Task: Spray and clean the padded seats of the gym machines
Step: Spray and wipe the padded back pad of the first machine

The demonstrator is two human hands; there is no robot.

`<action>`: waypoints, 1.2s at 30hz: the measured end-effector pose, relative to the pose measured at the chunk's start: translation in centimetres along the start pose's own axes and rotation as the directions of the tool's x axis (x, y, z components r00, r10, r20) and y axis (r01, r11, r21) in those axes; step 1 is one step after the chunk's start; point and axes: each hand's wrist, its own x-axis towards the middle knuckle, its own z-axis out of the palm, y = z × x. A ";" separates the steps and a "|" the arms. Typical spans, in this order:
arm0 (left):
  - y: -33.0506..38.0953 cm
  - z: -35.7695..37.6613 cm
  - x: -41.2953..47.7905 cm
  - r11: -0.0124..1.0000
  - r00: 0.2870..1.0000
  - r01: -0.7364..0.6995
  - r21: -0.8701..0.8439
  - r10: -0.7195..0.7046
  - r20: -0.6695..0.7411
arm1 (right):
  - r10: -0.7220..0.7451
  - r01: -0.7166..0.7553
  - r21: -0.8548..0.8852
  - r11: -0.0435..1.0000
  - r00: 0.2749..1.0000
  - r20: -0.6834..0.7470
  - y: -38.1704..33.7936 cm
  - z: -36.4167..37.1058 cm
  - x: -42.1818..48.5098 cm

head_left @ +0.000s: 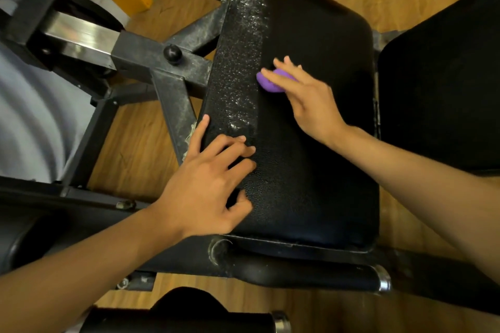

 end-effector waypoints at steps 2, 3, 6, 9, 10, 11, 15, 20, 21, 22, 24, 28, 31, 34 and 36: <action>0.0 0.0 0.0 1.000 1.000 0.000 -0.007 0.000 -0.003 | -0.030 0.029 0.028 0.999 0.999 0.030 -0.9 0.0 -2.6; 0.0 0.0 0.0 1.000 1.000 0.002 -0.008 -0.002 -0.004 | -0.034 0.032 0.047 0.998 0.998 0.046 -1.4 0.0 -4.1; 0.1 0.1 -0.2 1.000 1.000 0.003 -0.007 -0.003 -0.013 | -0.055 0.045 0.109 0.993 0.994 0.097 -3.2 -0.3 -9.1; 0.1 0.1 -0.2 1.000 1.000 0.001 -0.002 -0.001 -0.014 | -0.197 0.175 0.123 0.977 0.961 0.194 -4.7 -0.9 -13.8; 0.1 0.1 -0.1 1.000 1.000 0.001 0.000 -0.001 -0.011 | -0.258 0.237 0.118 0.964 0.938 0.231 -5.0 -1.0 -15.0; 0.1 0.1 -0.1 1.000 1.000 0.003 0.000 -0.003 -0.011 | -0.310 0.289 0.115 0.950 0.914 0.264 -5.0 -1.1 -15.6; 0.0 0.2 -0.1 1.000 1.000 0.001 0.003 -0.001 -0.007 | -0.384 0.374 0.090 0.923 0.877 0.288 -3.3 -1.6 -12.6; -0.1 0.1 -0.1 1.000 1.000 0.007 -0.001 -0.007 -0.005 | -0.249 0.256 -0.046 0.965 0.960 0.132 0.9 -1.1 -4.6; -0.1 0.1 0.1 1.000 1.000 0.001 -0.004 -0.001 -0.006 | -0.199 0.205 -0.066 0.976 0.976 0.094 1.4 -1.1 -3.5; -0.1 0.1 0.0 1.000 1.000 -0.001 -0.003 0.001 -0.005 | -0.152 0.156 -0.067 0.985 0.986 0.060 1.6 -0.8 -2.8; -0.2 0.1 0.0 1.000 1.000 -0.002 0.000 0.002 -0.001 | -0.073 0.074 -0.054 0.996 0.997 0.009 1.3 -0.2 -2.5; -0.2 0.1 -0.2 1.000 0.999 0.005 0.024 -0.005 0.032 | -0.050 0.050 0.021 0.999 0.999 0.006 -1.4 0.3 -6.0; 0.0 -0.3 -0.2 0.998 0.997 -0.013 0.068 0.007 0.081 | -0.157 0.147 0.099 0.984 0.983 0.099 -3.7 -0.1 -10.5; -0.1 -0.8 -0.1 0.991 0.979 -0.054 0.125 0.028 0.202 | -0.213 0.195 0.121 0.973 0.962 0.169 -4.6 -0.4 -13.0; 0.0 -1.7 -0.1 0.986 0.950 -0.083 0.146 0.034 0.310 | -0.219 0.206 0.088 0.975 0.960 0.177 -4.4 -0.7 -12.9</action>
